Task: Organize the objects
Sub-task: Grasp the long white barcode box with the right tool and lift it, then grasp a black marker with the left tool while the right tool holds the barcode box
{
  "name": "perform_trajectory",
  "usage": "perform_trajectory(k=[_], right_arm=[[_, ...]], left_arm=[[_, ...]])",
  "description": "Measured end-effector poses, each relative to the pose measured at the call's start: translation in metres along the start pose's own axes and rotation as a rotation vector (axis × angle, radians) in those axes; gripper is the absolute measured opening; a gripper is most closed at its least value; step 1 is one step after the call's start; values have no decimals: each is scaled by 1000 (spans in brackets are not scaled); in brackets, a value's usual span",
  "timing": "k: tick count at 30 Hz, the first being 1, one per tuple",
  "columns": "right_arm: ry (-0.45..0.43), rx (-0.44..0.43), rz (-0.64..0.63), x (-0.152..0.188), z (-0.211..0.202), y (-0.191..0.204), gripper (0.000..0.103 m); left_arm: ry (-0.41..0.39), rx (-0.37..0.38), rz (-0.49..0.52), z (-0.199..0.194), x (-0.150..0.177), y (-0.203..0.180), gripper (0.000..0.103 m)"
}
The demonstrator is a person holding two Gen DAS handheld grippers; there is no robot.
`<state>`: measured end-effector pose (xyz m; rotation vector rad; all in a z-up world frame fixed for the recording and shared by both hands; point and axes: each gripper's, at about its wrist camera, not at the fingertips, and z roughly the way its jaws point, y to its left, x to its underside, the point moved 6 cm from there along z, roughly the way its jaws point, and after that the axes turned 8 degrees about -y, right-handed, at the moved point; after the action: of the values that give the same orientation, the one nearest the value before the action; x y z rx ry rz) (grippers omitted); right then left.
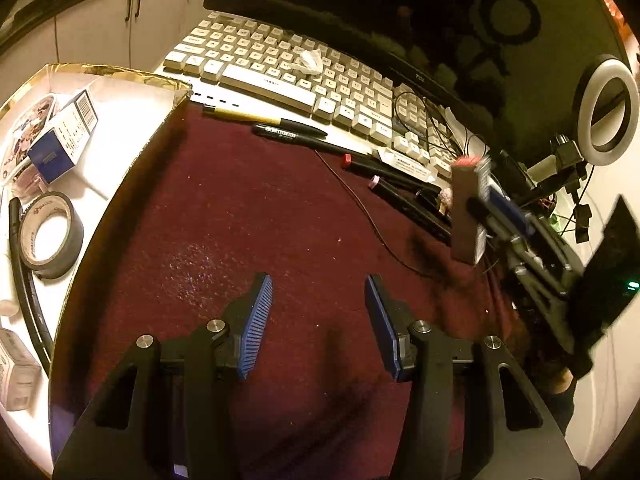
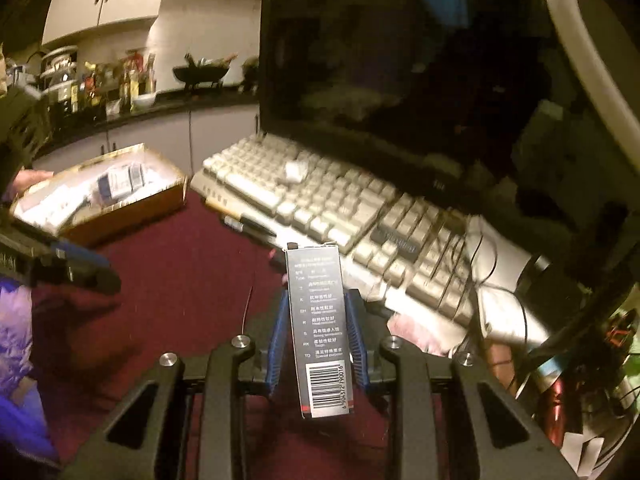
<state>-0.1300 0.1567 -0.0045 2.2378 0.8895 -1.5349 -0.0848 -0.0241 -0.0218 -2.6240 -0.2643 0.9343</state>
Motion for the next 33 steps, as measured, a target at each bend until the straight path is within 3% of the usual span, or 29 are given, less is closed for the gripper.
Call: perform_trajectory(k=[2, 5, 9, 11, 16, 24, 33], right_arm=[[-58, -9, 31, -13, -9, 6, 28], [-79, -52, 82, -24, -22, 16, 28], [-16, -117, 190, -12, -32, 26, 28], [46, -119, 245, 4, -29, 25, 28], [164, -14, 342, 48, -23, 6, 28], [165, 38, 372, 58, -40, -18, 27], [149, 11, 433, 64, -46, -27, 27]], left_arm=[[-1, -7, -2, -1, 0, 1, 48], [-8, -17, -14, -2, -3, 4, 48], [-20, -22, 5, 0, -14, -3, 48], [-33, -24, 53, 4, -22, -14, 48], [-62, -33, 265, 36, -36, -56, 48], [-7, 86, 508, 88, -36, -101, 48], [-12, 104, 691, 119, -42, -125, 48]])
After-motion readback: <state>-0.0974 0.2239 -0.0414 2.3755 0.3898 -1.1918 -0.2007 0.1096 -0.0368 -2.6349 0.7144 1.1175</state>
